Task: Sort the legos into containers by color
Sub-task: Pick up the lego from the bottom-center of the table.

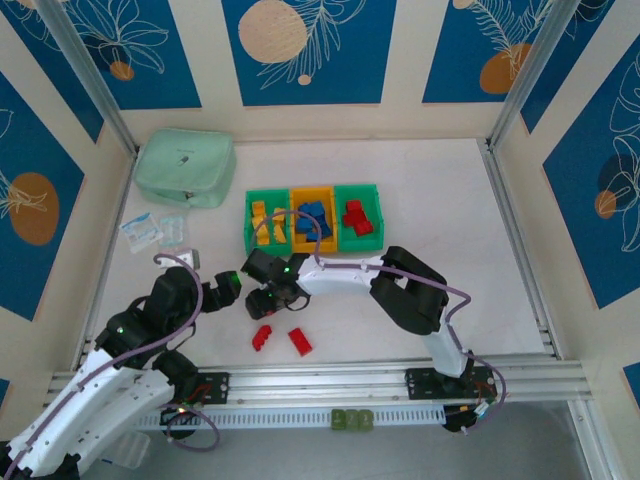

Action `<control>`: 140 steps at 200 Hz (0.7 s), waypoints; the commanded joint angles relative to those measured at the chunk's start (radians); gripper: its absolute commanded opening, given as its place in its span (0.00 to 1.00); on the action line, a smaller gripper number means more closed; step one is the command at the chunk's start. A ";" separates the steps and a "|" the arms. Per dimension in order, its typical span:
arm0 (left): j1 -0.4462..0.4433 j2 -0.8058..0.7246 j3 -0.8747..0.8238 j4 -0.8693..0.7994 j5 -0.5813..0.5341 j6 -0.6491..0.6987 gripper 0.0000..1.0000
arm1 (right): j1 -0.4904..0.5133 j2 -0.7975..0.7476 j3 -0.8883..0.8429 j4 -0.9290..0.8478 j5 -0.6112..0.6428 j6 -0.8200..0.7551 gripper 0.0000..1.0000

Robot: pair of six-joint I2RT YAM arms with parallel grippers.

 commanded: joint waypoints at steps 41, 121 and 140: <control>0.008 -0.008 -0.004 0.003 -0.018 -0.010 0.99 | 0.002 -0.040 0.014 -0.035 -0.008 0.003 0.53; 0.009 0.048 0.016 0.075 0.019 0.021 0.99 | -0.110 -0.264 -0.116 -0.079 0.045 0.002 0.52; 0.008 0.088 0.021 0.120 0.045 0.032 0.99 | -0.180 -0.334 -0.148 -0.107 0.084 -0.023 0.52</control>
